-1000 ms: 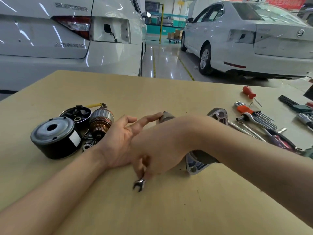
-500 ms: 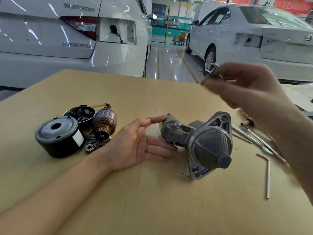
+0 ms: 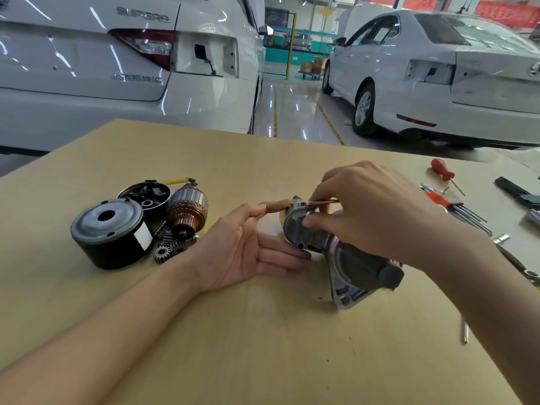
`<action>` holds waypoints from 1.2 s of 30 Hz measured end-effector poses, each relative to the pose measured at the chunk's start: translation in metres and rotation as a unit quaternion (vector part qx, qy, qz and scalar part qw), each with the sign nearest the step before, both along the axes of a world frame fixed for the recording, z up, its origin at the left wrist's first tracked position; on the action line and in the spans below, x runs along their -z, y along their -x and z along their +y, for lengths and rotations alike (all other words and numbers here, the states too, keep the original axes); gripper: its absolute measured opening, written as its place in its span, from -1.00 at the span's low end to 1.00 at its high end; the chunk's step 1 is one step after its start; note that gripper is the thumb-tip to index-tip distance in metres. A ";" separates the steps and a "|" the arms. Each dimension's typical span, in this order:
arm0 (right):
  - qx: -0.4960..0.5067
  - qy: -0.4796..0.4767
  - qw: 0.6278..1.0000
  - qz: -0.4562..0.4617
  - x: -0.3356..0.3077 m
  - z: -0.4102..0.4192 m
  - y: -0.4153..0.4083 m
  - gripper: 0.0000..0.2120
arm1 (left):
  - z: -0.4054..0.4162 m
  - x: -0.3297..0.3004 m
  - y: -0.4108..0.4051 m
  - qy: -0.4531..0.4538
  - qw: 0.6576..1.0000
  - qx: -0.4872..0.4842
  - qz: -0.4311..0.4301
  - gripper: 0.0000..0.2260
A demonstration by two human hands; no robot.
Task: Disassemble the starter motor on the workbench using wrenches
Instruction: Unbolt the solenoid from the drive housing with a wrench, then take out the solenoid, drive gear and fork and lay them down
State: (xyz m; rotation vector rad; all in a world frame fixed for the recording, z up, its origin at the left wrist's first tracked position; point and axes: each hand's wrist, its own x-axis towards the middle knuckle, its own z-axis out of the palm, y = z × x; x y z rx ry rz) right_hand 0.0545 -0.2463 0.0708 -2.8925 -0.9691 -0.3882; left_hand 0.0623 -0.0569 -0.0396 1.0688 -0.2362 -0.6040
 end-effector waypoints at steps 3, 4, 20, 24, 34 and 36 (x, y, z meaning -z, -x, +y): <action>0.011 -0.035 0.999 -0.013 0.003 0.001 0.004 -0.78 | 0.000 -0.001 0.001 0.003 1.000 0.001 0.003 -0.53; 0.011 -0.049 0.999 -0.014 0.003 0.000 0.005 -0.80 | 0.000 -0.001 0.001 0.004 1.000 -0.001 0.004 -0.54; -0.105 -0.310 0.932 0.157 -0.010 -0.016 -0.002 -0.85 | -0.008 -0.013 0.008 -0.115 0.989 -0.056 -0.073 -0.60; -0.095 -0.305 0.935 0.152 -0.008 -0.015 -0.003 -0.86 | -0.010 -0.019 0.012 -0.189 0.962 -0.128 -0.152 -0.66; -0.117 -0.282 0.937 0.168 -0.007 -0.012 -0.004 -0.84 | -0.017 -0.038 0.024 -0.036 0.947 -0.235 -0.217 -0.82; -0.126 -0.275 0.938 0.167 -0.006 -0.011 -0.004 -0.86 | -0.020 -0.038 0.025 -0.034 0.941 -0.254 -0.220 -0.86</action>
